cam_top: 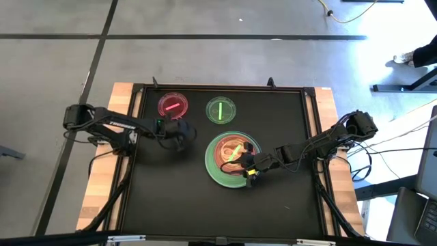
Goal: Stack plastic plates
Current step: Stack the transparent pink plate on the transparent green plate
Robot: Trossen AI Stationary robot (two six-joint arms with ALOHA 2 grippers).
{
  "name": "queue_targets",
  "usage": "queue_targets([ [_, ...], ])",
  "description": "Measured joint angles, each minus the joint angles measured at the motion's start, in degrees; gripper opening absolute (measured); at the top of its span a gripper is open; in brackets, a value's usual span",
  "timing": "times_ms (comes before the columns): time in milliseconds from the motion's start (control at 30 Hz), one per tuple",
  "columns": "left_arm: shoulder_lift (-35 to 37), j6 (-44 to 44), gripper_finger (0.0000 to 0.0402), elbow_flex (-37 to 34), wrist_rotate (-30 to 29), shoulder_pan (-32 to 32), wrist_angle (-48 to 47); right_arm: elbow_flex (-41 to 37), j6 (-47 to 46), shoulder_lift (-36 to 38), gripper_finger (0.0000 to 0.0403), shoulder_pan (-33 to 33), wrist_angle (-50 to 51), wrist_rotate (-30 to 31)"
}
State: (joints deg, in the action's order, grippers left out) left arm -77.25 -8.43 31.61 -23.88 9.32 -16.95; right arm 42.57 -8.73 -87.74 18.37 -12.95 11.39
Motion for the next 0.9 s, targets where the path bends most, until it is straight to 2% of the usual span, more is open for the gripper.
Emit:
queue_targets([
  [133, 0.0, -0.3, 0.0112, -1.7, -0.3, 2.1, 1.5, 0.0, 0.0, 0.0, 0.0159, 0.0, 0.0, 0.0],
  [300, 0.0, -0.5, 0.0112, -3.0, -4.5, 4.0, 3.8, 0.0, 0.0, 0.0, 0.0159, 0.0, 0.0, 0.0],
  [533, 0.0, -0.4, 0.0112, -5.4, -6.6, 8.2, 8.9, 0.0, 0.0, 0.0, 0.0159, 0.0, 0.8, -0.1],
  [800, 0.1, 4.3, 0.0111, -8.6, -1.4, 15.4, 11.9, 0.0, 0.0, 0.0, 0.0159, 0.0, 0.8, 0.7],
  [900, 0.1, 5.8, 0.0095, -8.9, 0.4, 17.2, 12.2, 0.0, 0.0, 0.0, 0.0159, 0.0, 0.7, 1.0],
])
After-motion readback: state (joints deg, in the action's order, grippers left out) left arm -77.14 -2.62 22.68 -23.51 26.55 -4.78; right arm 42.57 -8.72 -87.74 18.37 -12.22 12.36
